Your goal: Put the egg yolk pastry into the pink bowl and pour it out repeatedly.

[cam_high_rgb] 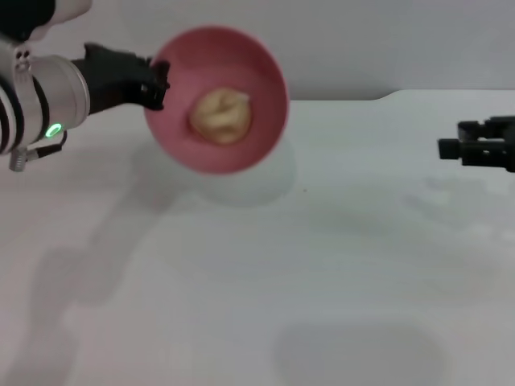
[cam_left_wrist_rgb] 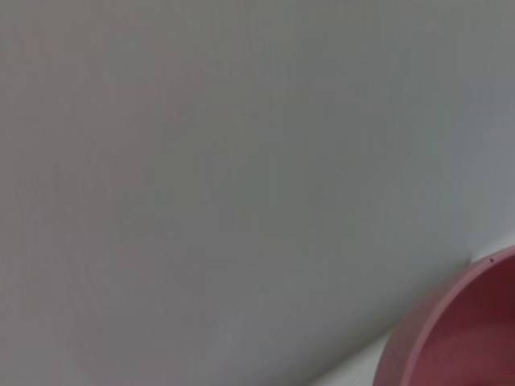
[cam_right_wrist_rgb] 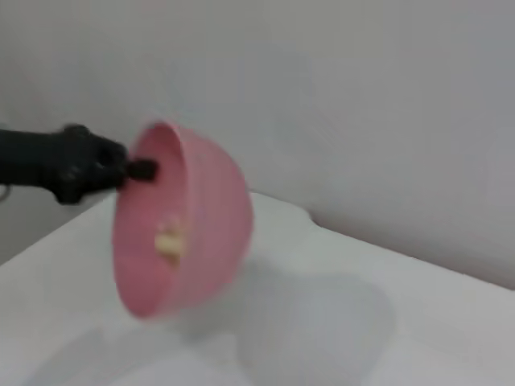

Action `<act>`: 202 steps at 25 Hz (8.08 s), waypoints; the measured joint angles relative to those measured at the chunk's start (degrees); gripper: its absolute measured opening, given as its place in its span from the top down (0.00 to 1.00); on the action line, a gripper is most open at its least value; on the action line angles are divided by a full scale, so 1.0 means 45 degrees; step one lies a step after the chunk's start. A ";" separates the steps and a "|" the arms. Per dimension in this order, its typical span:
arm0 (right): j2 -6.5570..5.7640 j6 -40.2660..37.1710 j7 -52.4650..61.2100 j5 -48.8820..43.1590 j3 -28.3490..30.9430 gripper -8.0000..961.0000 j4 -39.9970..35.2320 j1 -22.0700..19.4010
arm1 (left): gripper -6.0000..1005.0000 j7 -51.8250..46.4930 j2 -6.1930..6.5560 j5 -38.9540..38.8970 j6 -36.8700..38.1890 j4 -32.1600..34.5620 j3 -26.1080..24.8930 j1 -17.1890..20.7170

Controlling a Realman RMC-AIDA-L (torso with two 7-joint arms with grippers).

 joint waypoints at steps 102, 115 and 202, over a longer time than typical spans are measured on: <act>0.0098 1.0232 -0.0338 0.4075 -1.5380 0.40 0.7317 0.4506 | 0.97 0.1011 0.0039 0.0775 -0.9101 -0.1746 -0.7541 -0.1928; -0.0069 0.8837 -0.0683 0.4018 -1.2999 0.51 0.6298 0.3147 | 0.96 0.1033 0.0049 0.0776 -0.9043 -0.1772 -0.7541 -0.1994; 0.0016 0.1310 0.1182 0.0021 -0.0865 0.46 0.1640 -0.0468 | 0.94 0.8230 -0.0228 0.0959 2.1908 -0.9293 0.8589 0.0537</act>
